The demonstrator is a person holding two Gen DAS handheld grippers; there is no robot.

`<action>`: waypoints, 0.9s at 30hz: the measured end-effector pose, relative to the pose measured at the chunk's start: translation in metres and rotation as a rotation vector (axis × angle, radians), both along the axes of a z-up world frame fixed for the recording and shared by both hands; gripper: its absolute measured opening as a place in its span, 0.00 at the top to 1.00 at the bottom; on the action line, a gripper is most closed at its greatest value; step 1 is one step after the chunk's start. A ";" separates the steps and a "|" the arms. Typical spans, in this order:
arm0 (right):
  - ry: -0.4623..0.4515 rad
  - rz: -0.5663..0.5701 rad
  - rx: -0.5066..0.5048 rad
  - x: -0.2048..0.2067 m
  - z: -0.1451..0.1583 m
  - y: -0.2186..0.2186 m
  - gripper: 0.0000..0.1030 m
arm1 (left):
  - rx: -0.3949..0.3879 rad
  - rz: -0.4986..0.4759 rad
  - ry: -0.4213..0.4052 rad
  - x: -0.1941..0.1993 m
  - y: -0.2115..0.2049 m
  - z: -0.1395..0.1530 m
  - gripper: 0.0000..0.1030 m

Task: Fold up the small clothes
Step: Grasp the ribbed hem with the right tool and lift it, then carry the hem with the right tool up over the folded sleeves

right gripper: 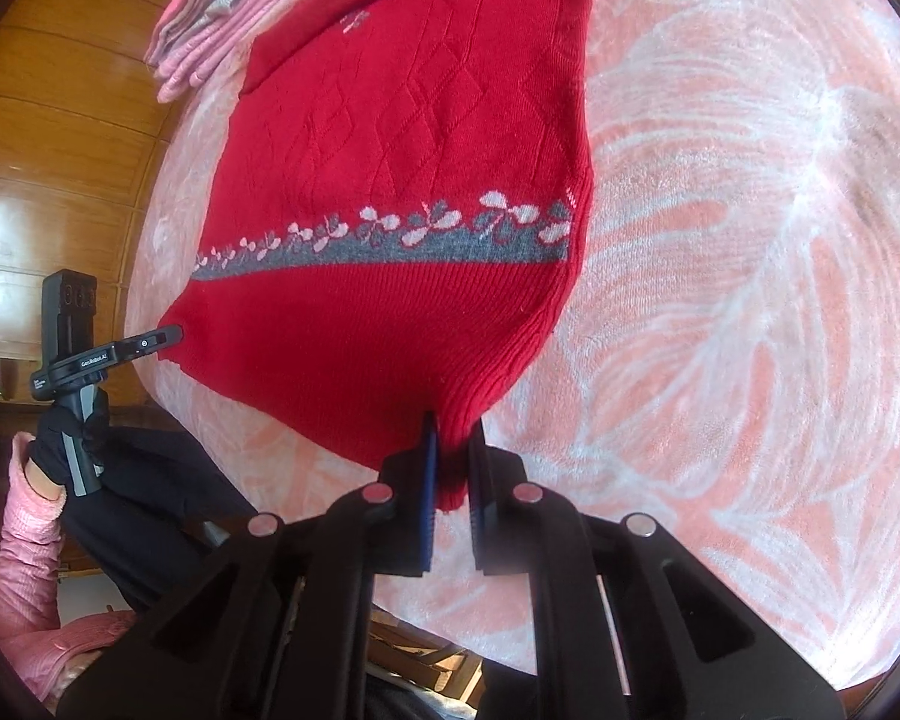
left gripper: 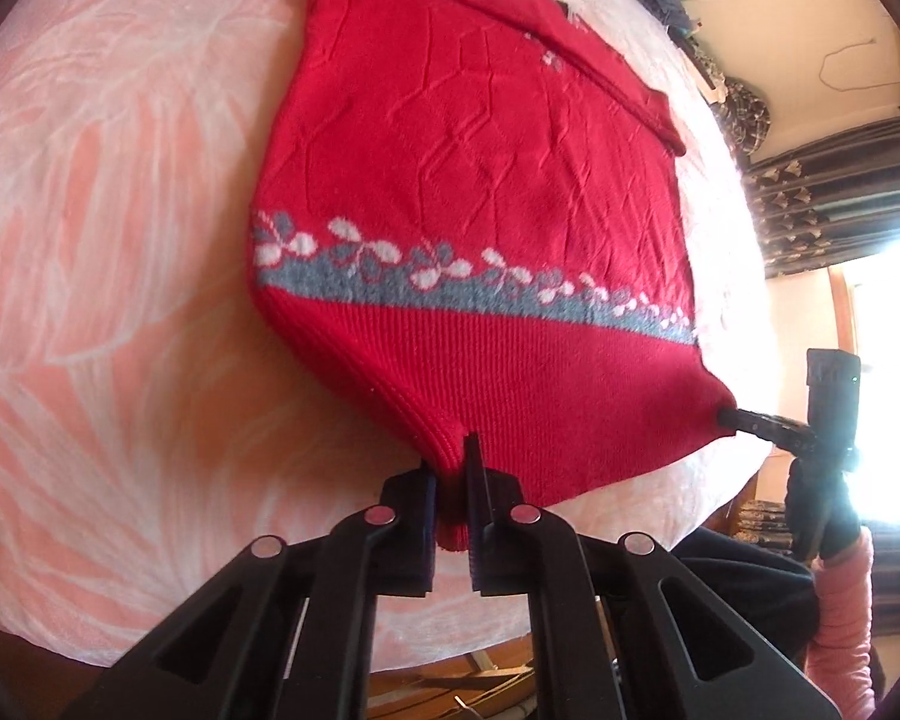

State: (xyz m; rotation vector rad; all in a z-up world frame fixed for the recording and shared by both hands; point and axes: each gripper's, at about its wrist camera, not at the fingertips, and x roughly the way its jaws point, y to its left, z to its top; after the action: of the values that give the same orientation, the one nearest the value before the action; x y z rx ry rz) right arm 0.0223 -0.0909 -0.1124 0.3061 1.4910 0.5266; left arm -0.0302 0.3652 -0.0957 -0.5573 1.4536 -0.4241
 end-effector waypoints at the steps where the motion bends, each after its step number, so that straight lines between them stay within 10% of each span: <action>1: -0.006 -0.012 0.013 0.003 0.004 -0.003 0.93 | -0.020 0.022 -0.012 0.003 0.003 0.005 0.93; 14: -0.100 -0.165 0.073 0.081 0.053 -0.022 0.93 | -0.083 0.180 -0.162 0.076 0.026 0.050 0.93; 27: -0.088 -0.180 0.005 0.198 0.023 -0.007 0.93 | -0.052 0.240 -0.175 0.186 0.028 0.016 0.93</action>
State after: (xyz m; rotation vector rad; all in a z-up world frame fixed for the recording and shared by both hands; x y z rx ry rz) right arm 0.2203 -0.0981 -0.0894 0.4118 1.3615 0.3953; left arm 0.1559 0.3934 -0.0793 -0.7103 1.1940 -0.3129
